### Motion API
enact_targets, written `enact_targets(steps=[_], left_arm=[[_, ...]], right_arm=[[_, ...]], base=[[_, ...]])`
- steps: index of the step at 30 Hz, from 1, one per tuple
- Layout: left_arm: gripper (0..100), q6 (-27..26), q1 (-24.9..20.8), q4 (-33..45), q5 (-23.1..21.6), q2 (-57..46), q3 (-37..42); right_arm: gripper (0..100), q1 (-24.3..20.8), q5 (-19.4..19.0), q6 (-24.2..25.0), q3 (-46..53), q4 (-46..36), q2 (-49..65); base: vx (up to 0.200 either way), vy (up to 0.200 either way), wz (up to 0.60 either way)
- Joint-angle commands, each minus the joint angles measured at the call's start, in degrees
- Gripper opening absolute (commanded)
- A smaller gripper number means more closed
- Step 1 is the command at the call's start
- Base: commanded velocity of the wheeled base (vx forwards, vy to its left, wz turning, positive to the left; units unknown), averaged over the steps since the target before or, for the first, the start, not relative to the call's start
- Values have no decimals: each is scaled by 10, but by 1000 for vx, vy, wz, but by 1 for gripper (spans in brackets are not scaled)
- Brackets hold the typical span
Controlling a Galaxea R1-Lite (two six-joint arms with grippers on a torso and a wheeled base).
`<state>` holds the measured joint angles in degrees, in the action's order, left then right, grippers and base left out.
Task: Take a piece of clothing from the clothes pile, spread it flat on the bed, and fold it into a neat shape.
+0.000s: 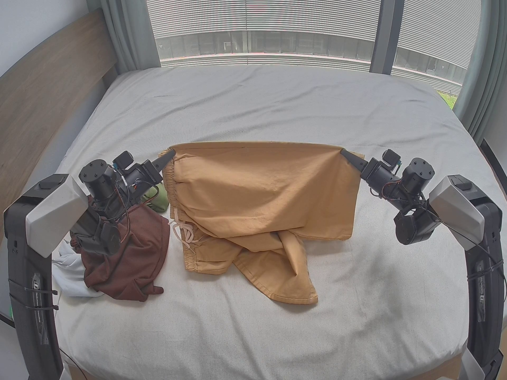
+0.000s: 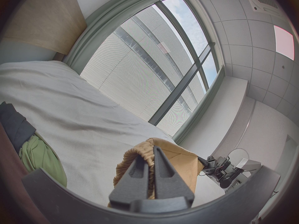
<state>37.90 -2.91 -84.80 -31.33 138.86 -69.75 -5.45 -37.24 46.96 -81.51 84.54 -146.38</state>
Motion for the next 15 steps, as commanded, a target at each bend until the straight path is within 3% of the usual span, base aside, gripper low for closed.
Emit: enact_targets(steps=[1,14,15], left_arm=[[0,0,0,5,0,7,-7],[0,1,1,33,0,8,-32],[100,2,1,35,0,8,-33]], right_arm=[[0,0,0,0,-4,-3,-6],[0,0,0,-1,-42,-25,-14],[0,0,0,-2,-43,-25,-14]], base=[[0,0,0],[0,0,0],[0,0,0]])
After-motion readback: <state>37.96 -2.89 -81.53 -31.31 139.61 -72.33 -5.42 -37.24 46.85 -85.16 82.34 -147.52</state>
